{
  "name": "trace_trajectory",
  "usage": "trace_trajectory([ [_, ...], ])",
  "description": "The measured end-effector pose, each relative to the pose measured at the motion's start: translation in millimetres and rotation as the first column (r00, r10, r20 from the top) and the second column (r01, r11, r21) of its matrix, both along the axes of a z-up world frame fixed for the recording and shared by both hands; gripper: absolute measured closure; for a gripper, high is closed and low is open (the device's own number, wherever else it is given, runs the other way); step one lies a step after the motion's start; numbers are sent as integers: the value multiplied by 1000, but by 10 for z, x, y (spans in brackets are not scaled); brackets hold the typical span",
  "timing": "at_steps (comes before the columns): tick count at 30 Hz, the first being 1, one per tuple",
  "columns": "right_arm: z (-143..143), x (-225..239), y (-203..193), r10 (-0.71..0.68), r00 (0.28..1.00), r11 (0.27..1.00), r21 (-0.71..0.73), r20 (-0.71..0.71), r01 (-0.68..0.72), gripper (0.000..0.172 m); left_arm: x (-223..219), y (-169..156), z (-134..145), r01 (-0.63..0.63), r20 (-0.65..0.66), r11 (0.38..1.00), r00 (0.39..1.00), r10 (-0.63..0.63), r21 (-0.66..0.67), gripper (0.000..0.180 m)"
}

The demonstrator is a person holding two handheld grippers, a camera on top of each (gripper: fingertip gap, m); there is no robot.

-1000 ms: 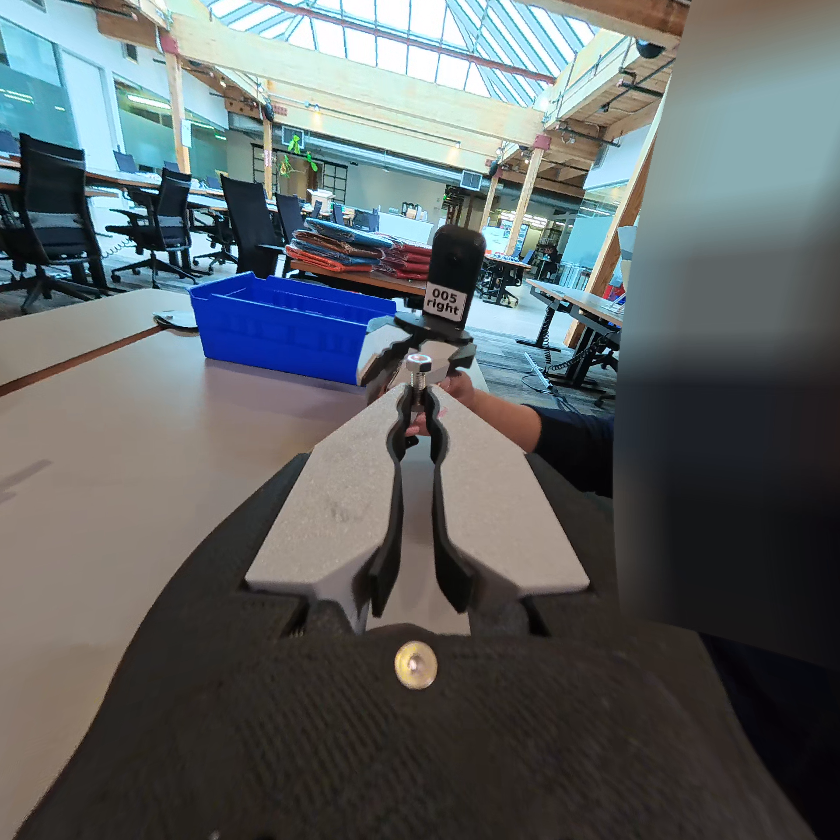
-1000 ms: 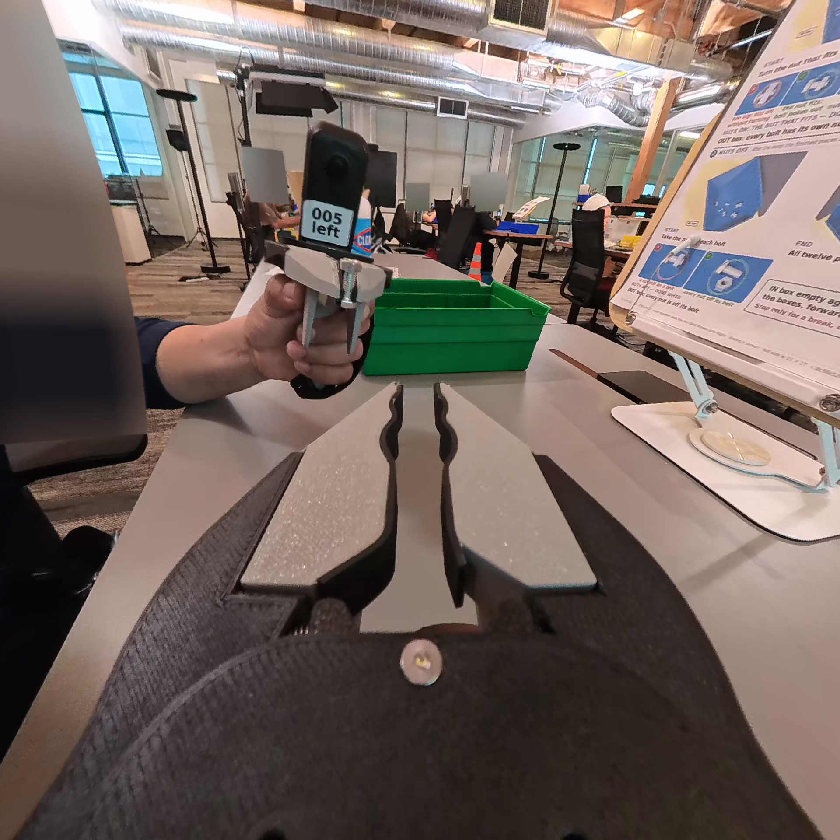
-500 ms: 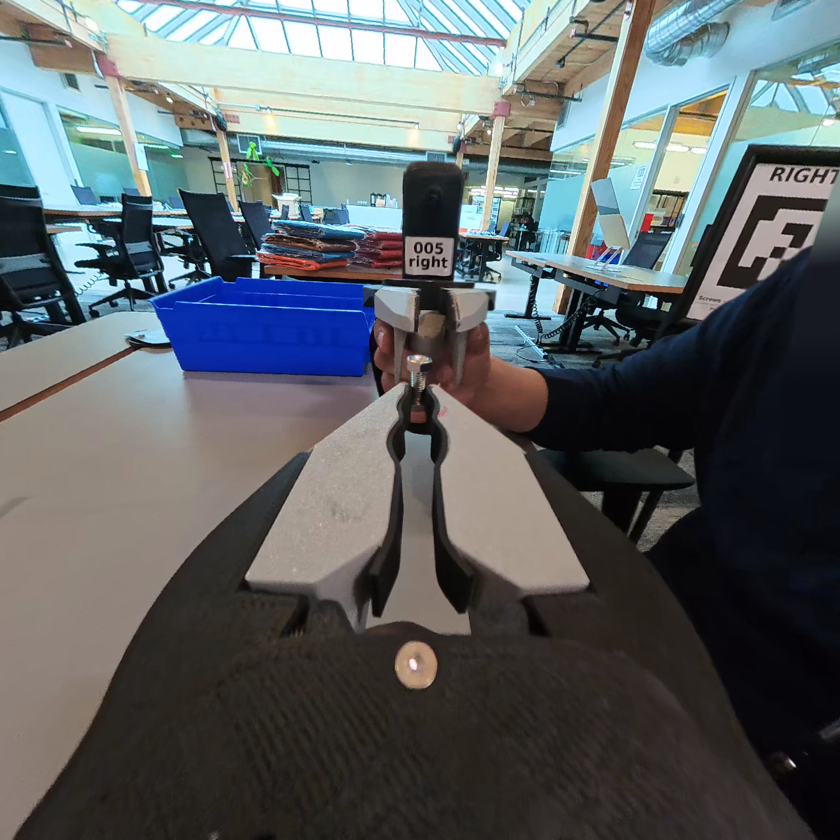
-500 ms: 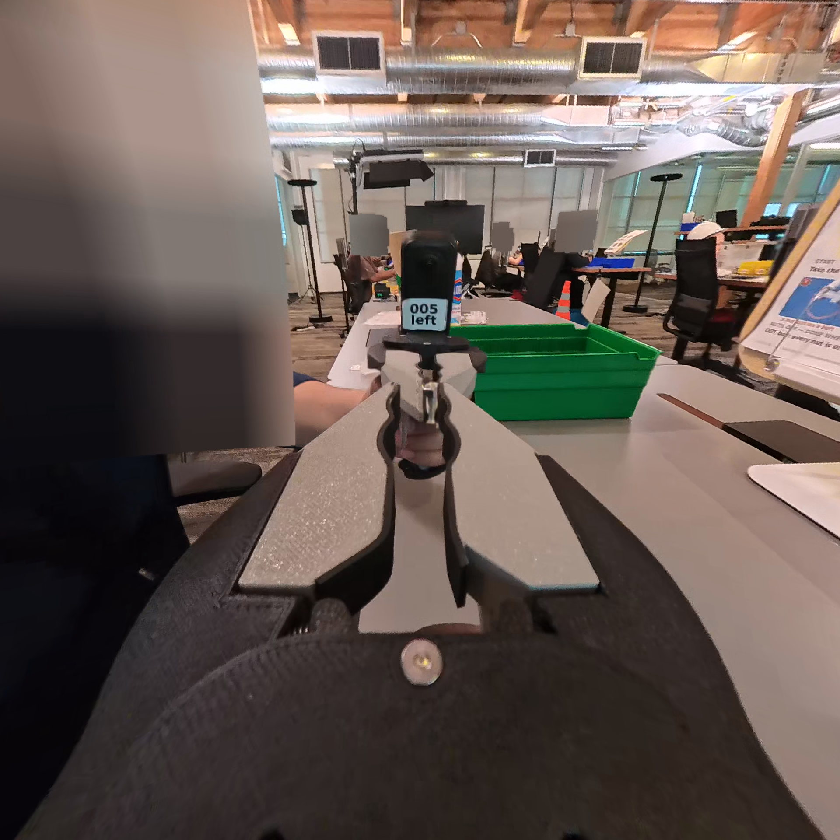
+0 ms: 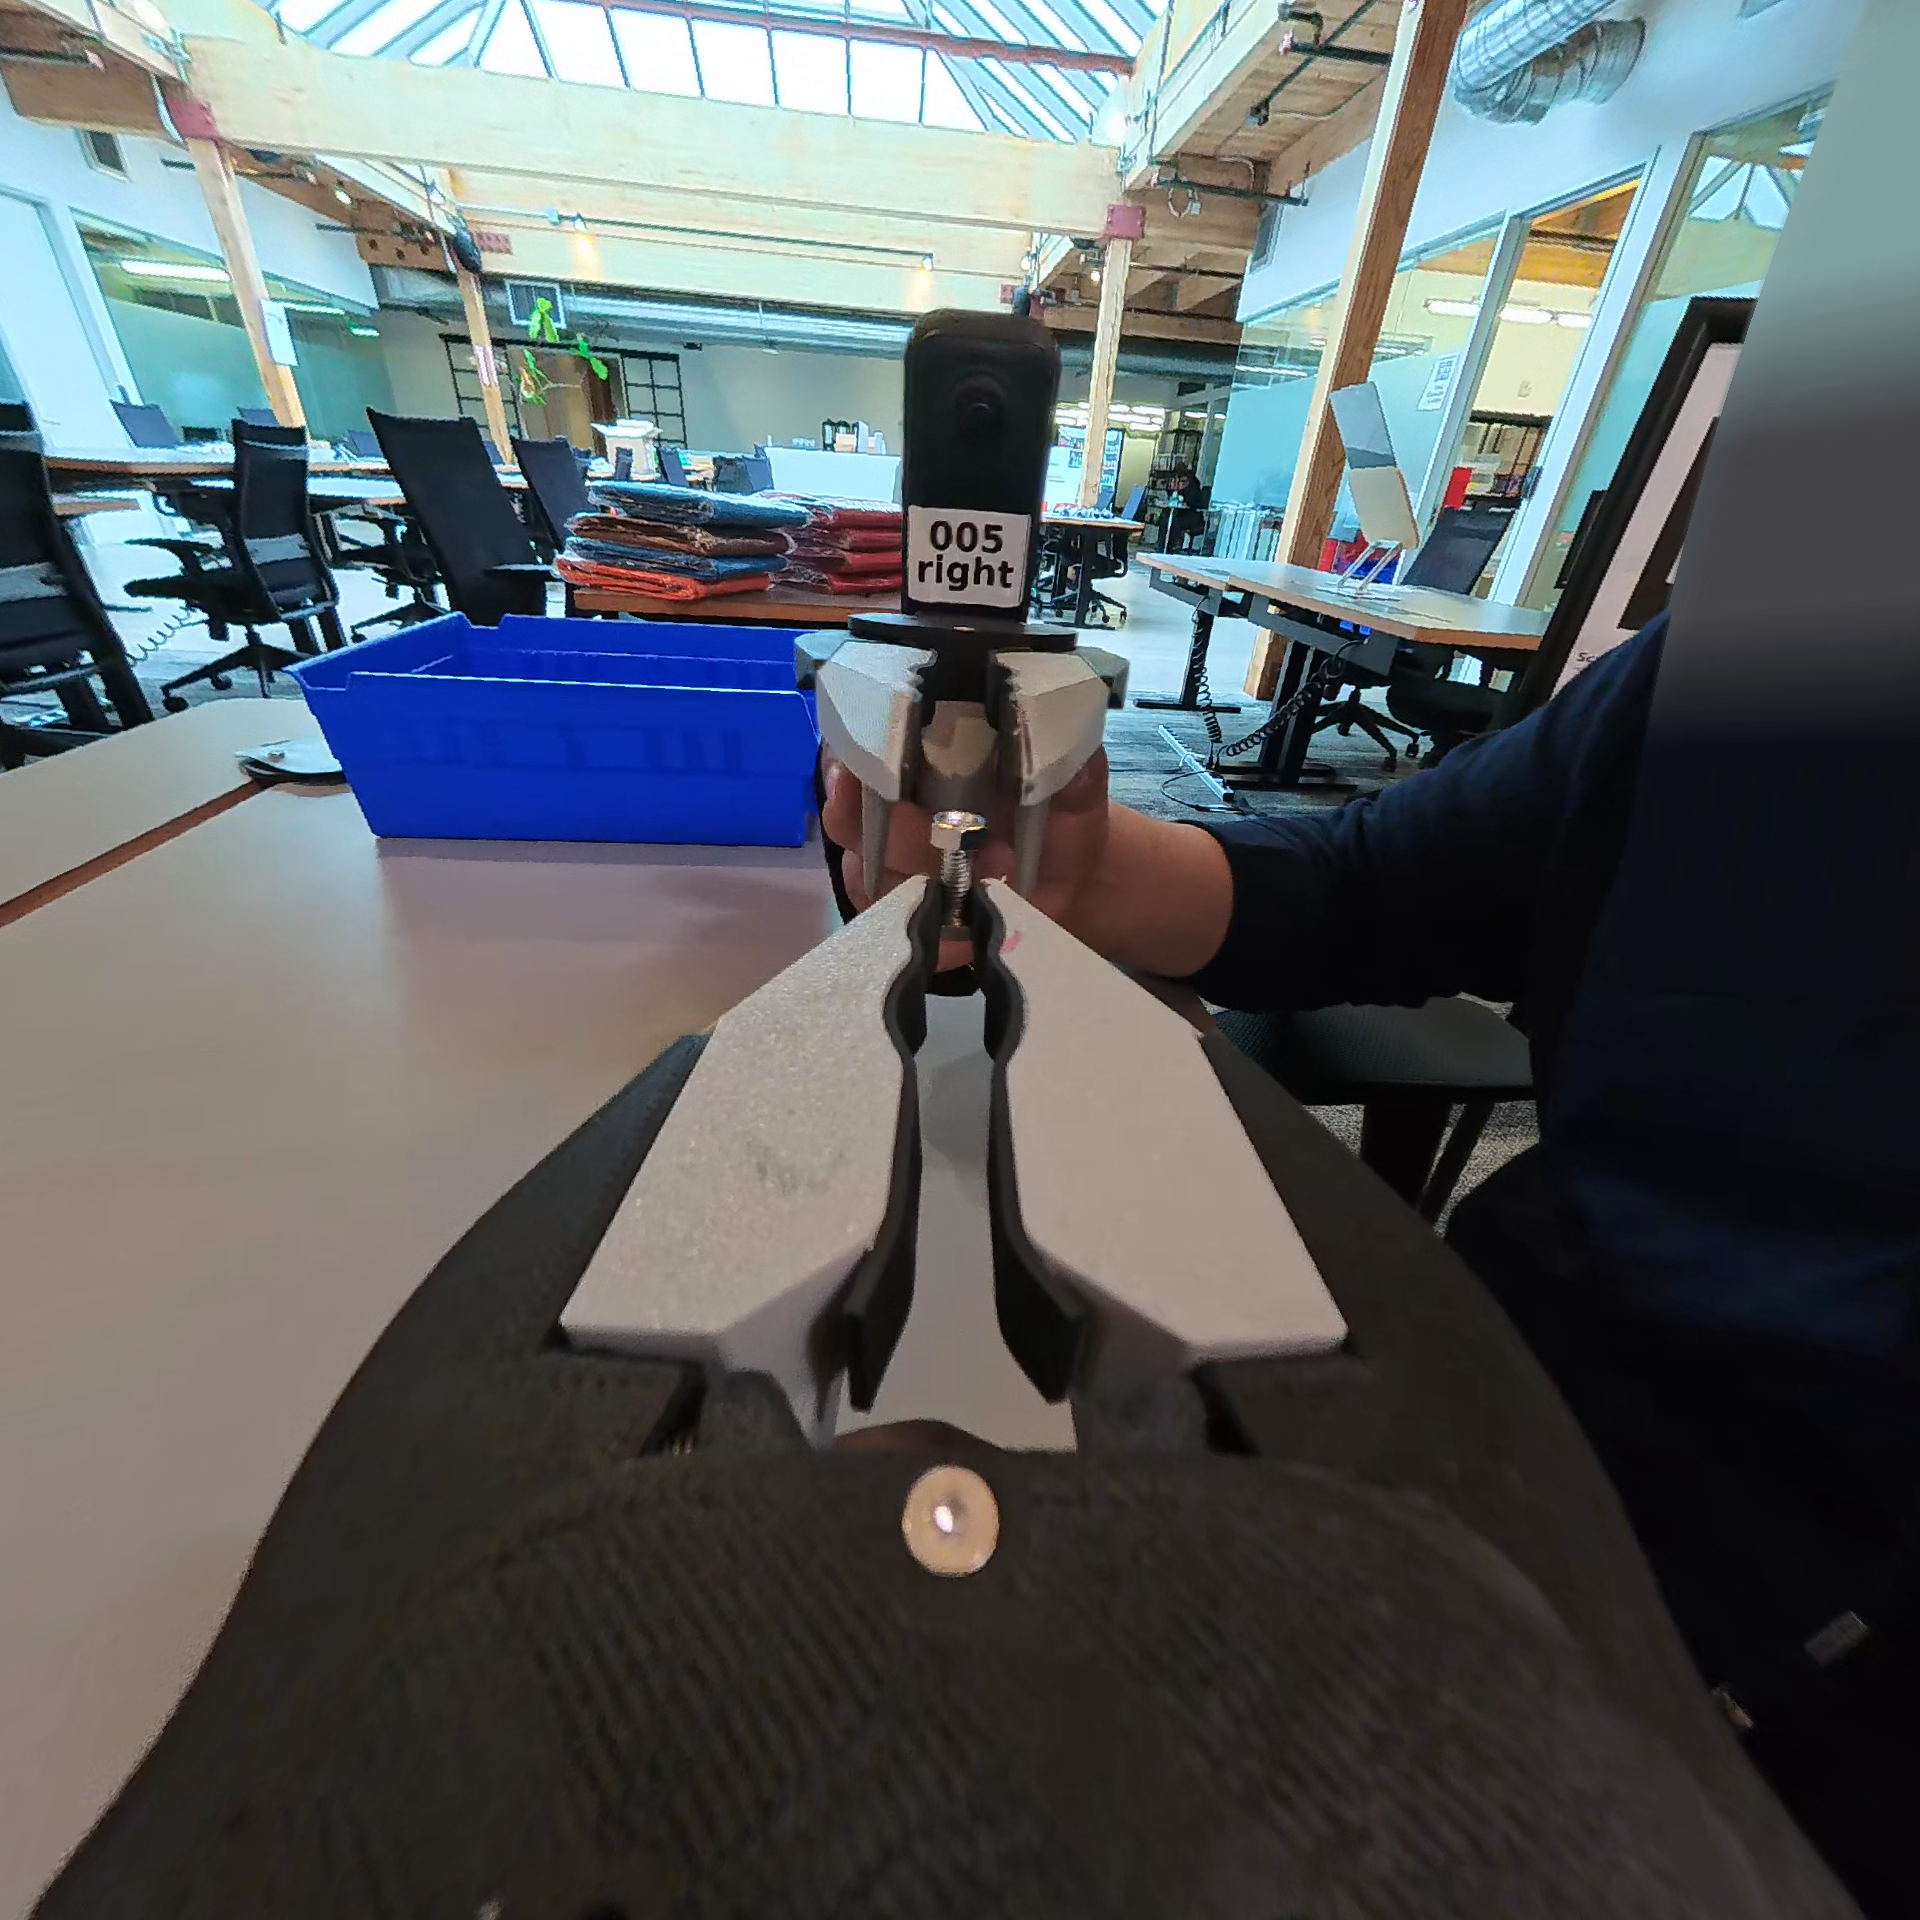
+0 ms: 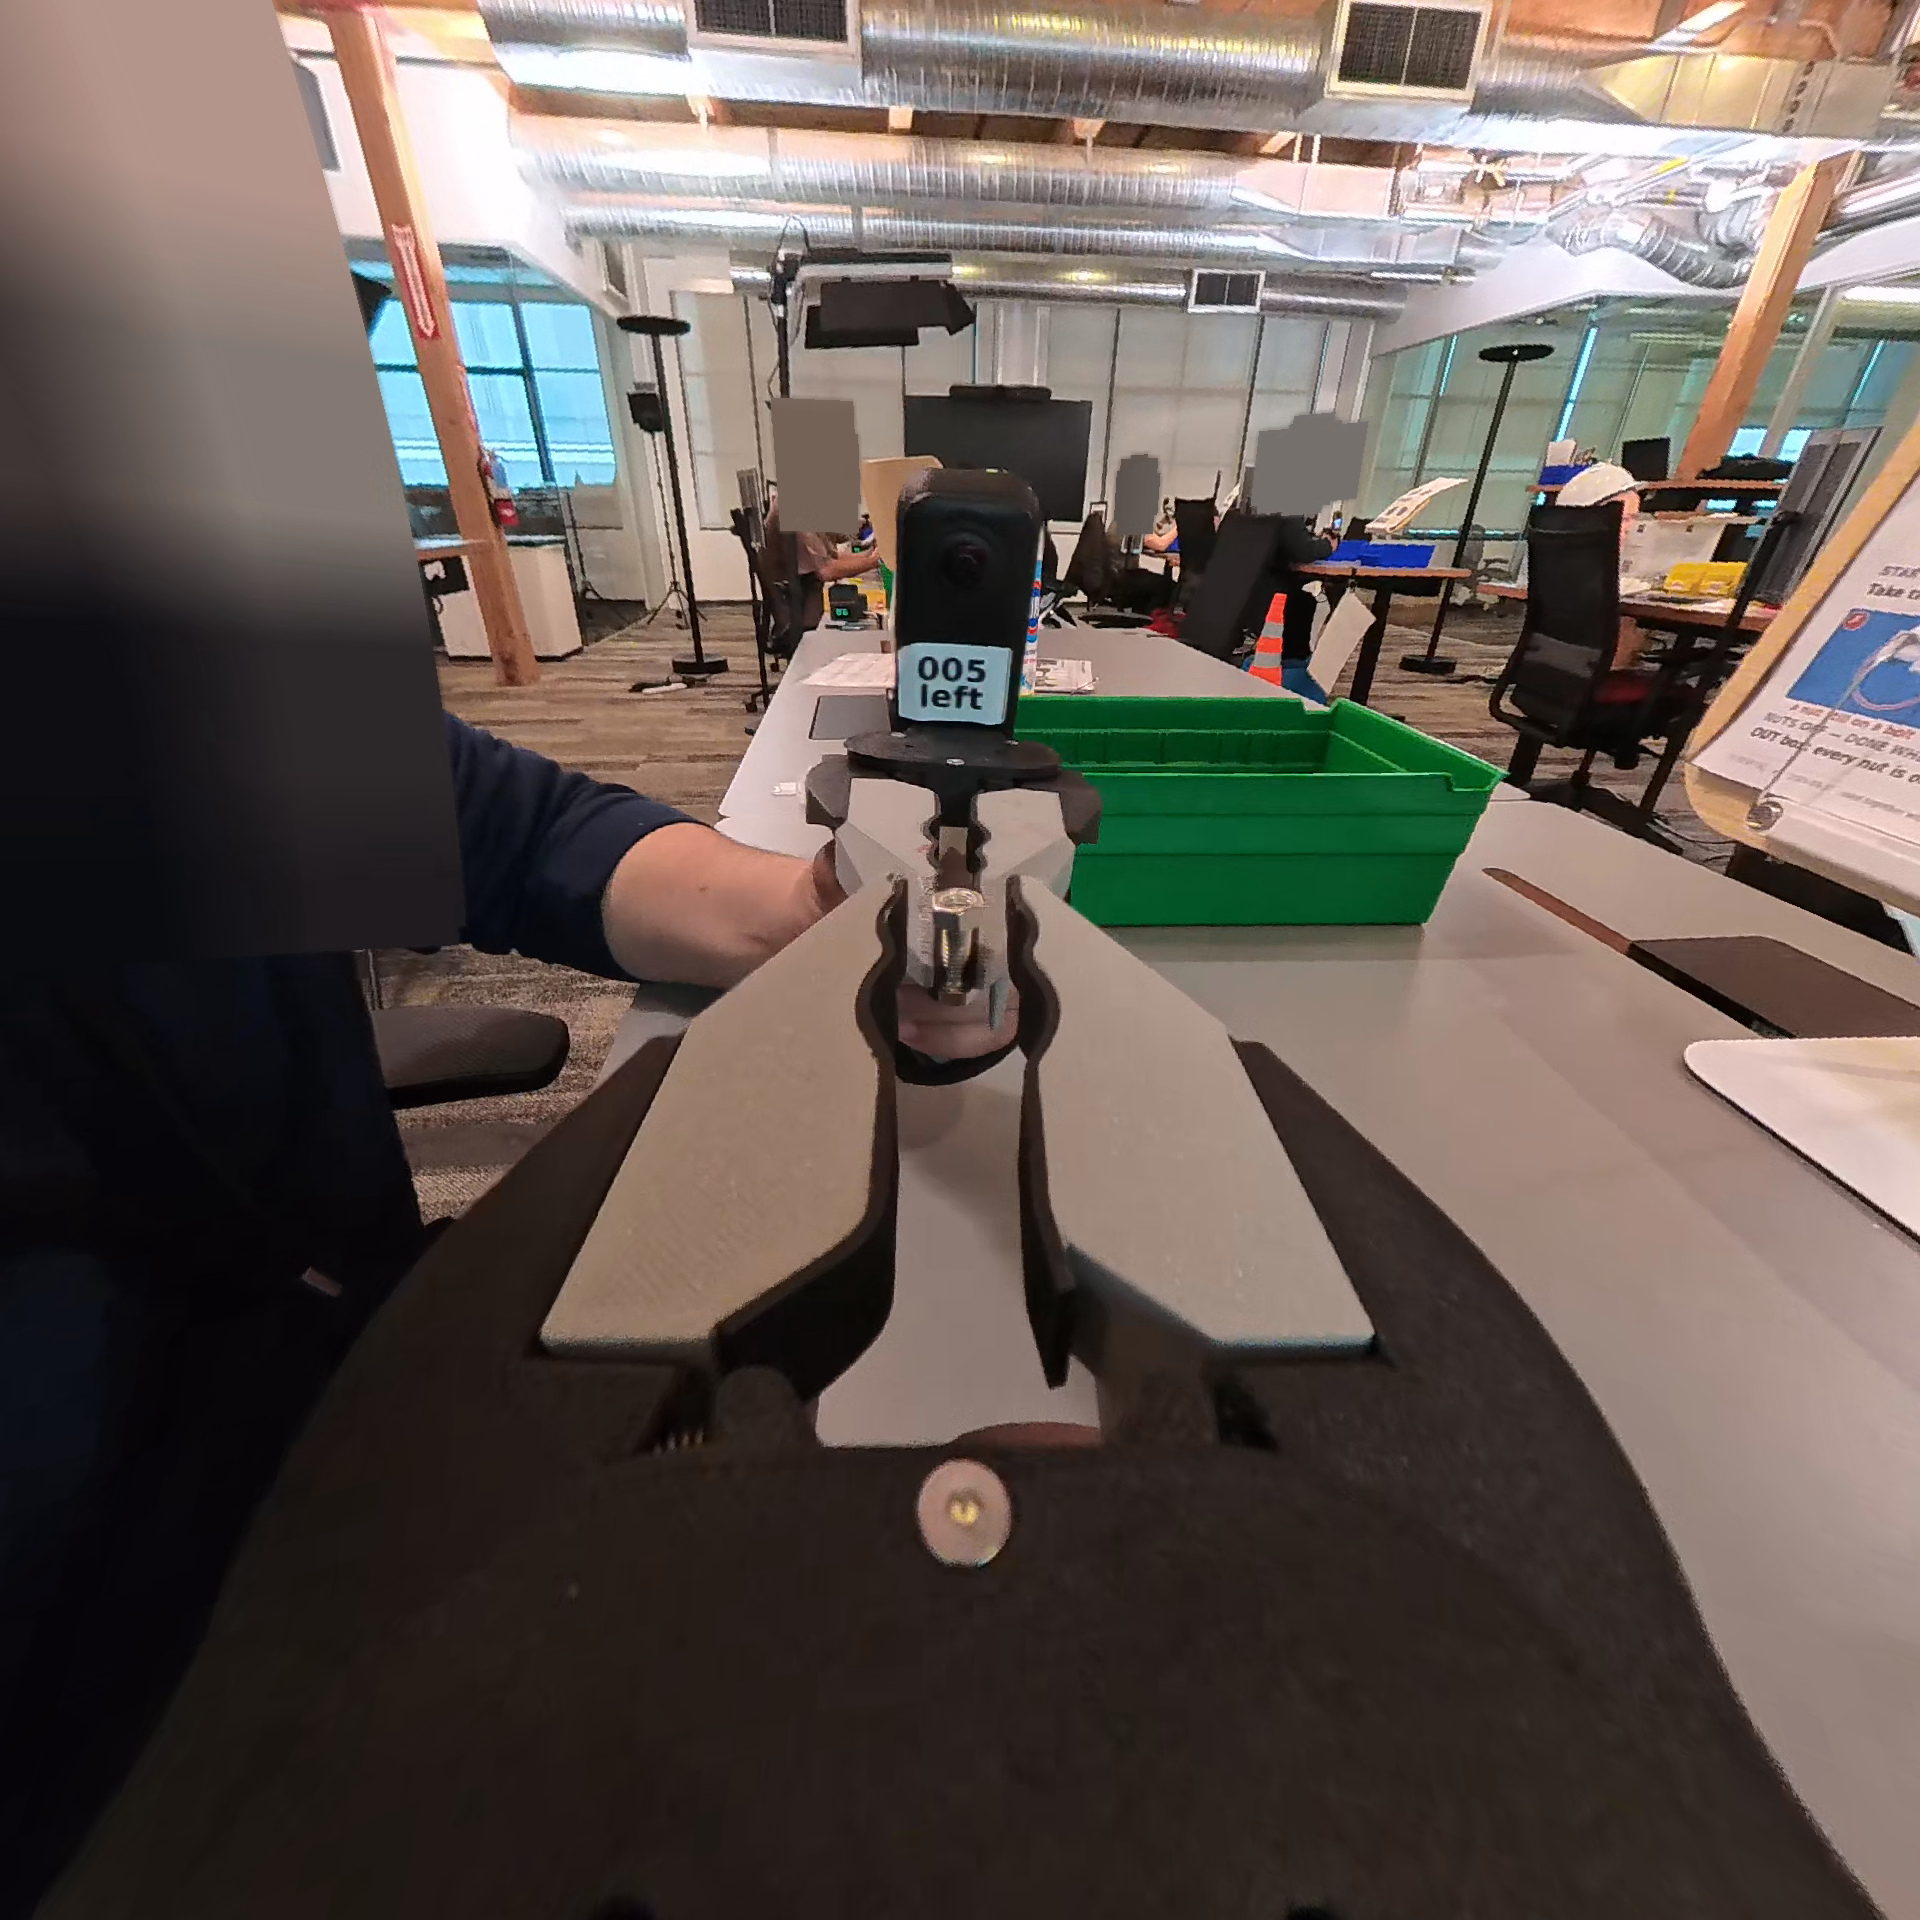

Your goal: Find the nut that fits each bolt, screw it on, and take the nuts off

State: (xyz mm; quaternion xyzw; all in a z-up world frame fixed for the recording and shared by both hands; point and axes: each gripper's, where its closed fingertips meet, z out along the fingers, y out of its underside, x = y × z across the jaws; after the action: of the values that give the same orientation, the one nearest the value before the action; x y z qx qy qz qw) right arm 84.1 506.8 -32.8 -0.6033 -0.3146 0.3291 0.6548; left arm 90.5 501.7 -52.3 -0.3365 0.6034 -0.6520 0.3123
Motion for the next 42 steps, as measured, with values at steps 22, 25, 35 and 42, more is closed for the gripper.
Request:
trace_trajectory([
  [22, -54, -60, -21, 13, 999, 1000, 9, 48, -14, 165, -14, -60, 6, 11, 3, 1000, 1000, -11, 18, 177],
  [25, -56, -65, -27, 19, 999, 1000, 7, 47, -19, 165, -15, -67, 2, 12, 2, 1000, 1000, -12, 21, 177],
  [35, -70, -59, -16, 8, 998, 1000, -6, 61, -7, 165, -4, -60, -11, -6, 1, 999, 1000, 6, 39, 177],
  [42, -121, -36, -5, 1, 997, 998, -61, 71, 3, 166, 18, -53, -56, -33, -5, 996, 999, 34, 79, 177],
])
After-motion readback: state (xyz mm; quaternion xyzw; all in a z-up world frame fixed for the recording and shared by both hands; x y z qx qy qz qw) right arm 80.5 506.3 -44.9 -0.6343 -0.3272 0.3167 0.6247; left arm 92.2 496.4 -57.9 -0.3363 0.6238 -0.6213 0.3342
